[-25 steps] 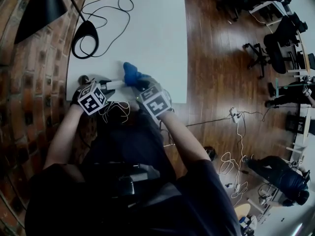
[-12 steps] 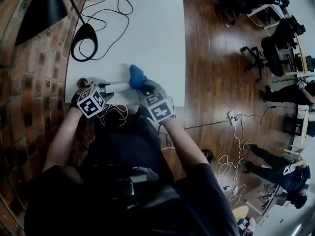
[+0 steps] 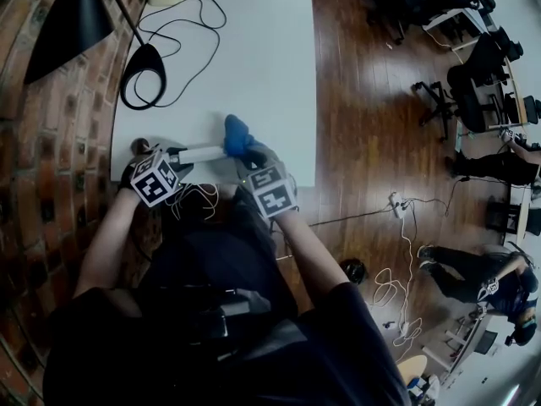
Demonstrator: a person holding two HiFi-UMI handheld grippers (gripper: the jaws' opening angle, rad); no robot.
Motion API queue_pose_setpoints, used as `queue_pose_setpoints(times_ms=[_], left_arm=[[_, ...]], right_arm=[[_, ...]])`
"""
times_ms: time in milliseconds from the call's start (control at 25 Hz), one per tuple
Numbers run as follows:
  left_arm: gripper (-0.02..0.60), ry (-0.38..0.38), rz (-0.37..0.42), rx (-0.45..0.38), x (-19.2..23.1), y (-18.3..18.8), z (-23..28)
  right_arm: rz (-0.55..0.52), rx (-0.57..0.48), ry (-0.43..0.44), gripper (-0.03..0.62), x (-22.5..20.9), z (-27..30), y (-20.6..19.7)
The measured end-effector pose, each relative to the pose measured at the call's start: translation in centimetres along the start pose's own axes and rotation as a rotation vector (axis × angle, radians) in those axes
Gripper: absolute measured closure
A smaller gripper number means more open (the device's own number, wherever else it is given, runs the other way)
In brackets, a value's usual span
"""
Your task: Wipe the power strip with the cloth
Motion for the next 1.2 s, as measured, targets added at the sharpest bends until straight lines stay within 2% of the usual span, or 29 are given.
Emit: queue_pose_setpoints(times_ms=[880, 1040, 1120, 1200], left_arm=[[0.399, 0.012, 0.006, -0.003, 0.0, -0.1, 0.0], [0.399, 0.012, 0.005, 0.000, 0.0, 0.1, 0.1], [0.399, 0.013, 0.006, 0.001, 0.0, 0.1, 0.1], [0.399, 0.013, 0.007, 0.003, 0.0, 0.1, 0.0]], right_arm=[[0.062, 0.019, -0.068, 0.531, -1.7, -0.9, -0.9], [0.073, 0.027, -0.105, 0.531, -2.5, -1.2, -1.5], [0.115, 0.042, -0.097, 0.530, -3.2, -1.4, -2.1], [0.102, 0.064, -0.088, 0.530, -3.4, -1.4, -1.9]])
Point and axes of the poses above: the fingertips, and each gripper's own axes: z forward along the fingers, x to its left, y out of its top, the point moved 9 cm from there along -z, backward along the fingers, and after that the axes turned 11 degrees about -y, right-handed, at the moved point
